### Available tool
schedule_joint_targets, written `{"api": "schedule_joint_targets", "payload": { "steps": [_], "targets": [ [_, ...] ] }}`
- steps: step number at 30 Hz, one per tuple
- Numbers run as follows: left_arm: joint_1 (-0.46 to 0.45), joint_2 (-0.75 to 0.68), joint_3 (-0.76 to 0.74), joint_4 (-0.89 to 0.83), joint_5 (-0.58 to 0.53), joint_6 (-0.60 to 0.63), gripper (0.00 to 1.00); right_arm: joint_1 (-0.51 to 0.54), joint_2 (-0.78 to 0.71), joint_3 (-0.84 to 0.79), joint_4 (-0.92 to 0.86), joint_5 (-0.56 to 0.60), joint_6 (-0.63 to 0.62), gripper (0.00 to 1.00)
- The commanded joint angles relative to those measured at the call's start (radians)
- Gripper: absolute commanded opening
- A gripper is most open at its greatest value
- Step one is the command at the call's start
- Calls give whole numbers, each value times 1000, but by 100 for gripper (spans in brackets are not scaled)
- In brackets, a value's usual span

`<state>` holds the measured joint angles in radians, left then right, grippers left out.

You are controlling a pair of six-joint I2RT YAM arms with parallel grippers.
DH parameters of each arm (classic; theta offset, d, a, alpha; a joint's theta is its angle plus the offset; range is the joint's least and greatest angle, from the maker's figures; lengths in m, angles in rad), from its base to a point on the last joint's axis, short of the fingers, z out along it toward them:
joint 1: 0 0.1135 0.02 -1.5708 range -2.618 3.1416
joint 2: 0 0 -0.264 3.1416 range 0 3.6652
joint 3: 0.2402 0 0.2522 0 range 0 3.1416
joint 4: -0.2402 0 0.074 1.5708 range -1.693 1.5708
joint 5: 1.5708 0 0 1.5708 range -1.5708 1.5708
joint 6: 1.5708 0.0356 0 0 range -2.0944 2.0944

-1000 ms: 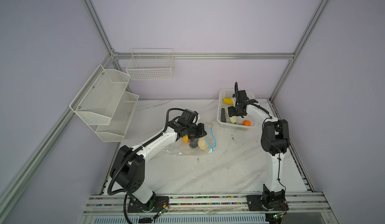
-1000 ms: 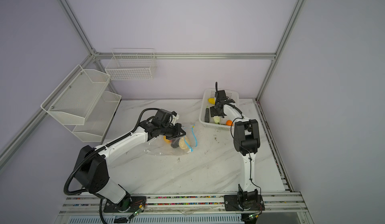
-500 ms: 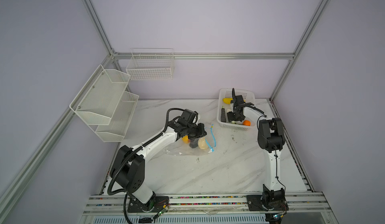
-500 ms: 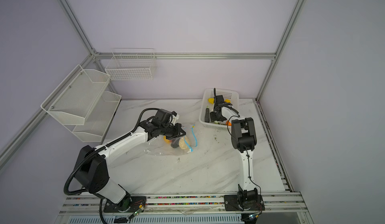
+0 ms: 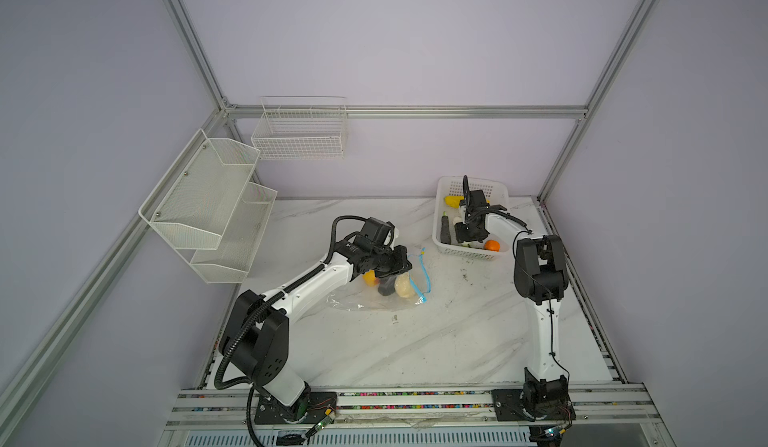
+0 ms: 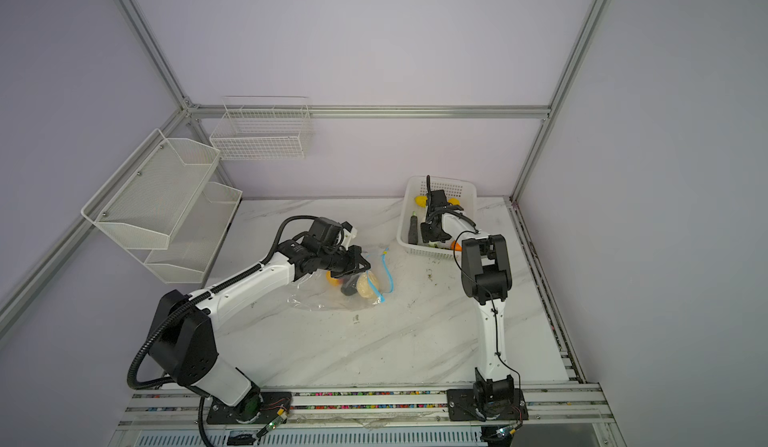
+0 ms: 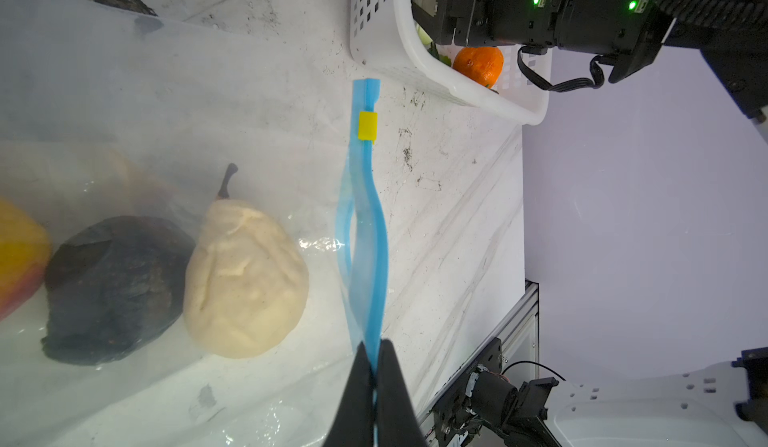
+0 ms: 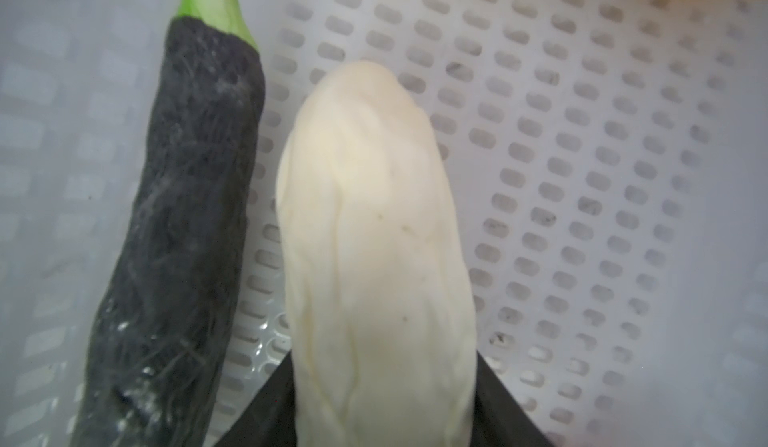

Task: Place the food in the zip-top bag and seal the zipper
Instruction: 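Lower the right gripper onto the white gourd in the basket and grasp it, then lift the white gourd with the right gripper and carry it to the bag mouth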

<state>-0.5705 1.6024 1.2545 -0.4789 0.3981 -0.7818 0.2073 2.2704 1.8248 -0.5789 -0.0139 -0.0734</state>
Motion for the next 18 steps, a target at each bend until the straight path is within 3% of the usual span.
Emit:
{"api": "schedule_joint_targets", "payload": {
  "steps": [1, 18],
  "targets": [
    [6, -14, 68, 28, 22, 13, 0, -2, -27, 30, -15, 14, 11, 53],
    [6, -9, 69, 31, 22, 15, 0, -1, -128, 66, -71, 6, 26, 49]
  ]
}}
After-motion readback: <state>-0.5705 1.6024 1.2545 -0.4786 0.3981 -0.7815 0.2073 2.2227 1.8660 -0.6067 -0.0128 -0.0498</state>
